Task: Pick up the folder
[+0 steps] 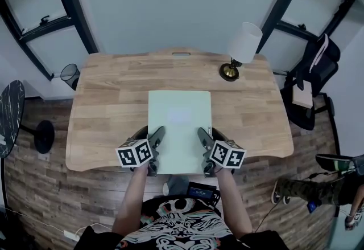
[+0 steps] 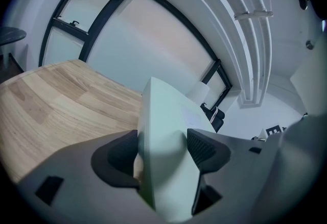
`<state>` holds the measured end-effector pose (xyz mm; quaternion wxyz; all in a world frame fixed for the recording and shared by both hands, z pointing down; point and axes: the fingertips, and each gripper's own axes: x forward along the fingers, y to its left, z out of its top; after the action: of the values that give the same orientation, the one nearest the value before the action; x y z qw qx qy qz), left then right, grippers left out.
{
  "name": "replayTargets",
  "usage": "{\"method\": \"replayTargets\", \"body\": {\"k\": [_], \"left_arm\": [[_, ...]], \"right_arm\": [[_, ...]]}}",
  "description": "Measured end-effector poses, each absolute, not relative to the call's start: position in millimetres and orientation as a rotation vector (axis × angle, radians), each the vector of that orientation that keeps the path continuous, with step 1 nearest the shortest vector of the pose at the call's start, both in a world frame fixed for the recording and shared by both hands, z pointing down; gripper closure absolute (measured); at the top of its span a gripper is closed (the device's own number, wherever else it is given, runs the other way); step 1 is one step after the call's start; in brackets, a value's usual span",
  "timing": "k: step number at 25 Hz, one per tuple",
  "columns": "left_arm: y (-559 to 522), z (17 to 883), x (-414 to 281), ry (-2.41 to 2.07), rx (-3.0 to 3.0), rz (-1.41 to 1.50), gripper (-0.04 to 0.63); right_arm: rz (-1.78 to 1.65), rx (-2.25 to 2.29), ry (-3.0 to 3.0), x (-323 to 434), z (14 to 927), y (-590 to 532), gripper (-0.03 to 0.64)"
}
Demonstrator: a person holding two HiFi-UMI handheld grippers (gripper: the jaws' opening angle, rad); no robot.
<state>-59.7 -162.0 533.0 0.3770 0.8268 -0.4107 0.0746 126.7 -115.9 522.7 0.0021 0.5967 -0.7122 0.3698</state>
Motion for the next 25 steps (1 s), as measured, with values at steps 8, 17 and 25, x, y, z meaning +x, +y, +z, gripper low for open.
{"method": "replayTargets", "body": {"k": [8, 17, 25], "left_arm": [[-162.1, 524.9, -61.6, -1.069, 2.129, 0.192, 0.310], [-160.1, 526.8, -60.2, -1.069, 2.128, 0.204, 0.310], [-158.8, 525.7, -54.5, -1.059, 2.138, 0.212, 0.310]], "right_arm": [[1.161, 1.872, -2.243, 125.8, 520.2, -114.8, 0.377], [1.162, 1.880, -2.234, 126.8, 521.9, -111.6, 0.377], [1.169, 1.899, -2.230, 132.1, 523.4, -108.1, 0.377]]}}
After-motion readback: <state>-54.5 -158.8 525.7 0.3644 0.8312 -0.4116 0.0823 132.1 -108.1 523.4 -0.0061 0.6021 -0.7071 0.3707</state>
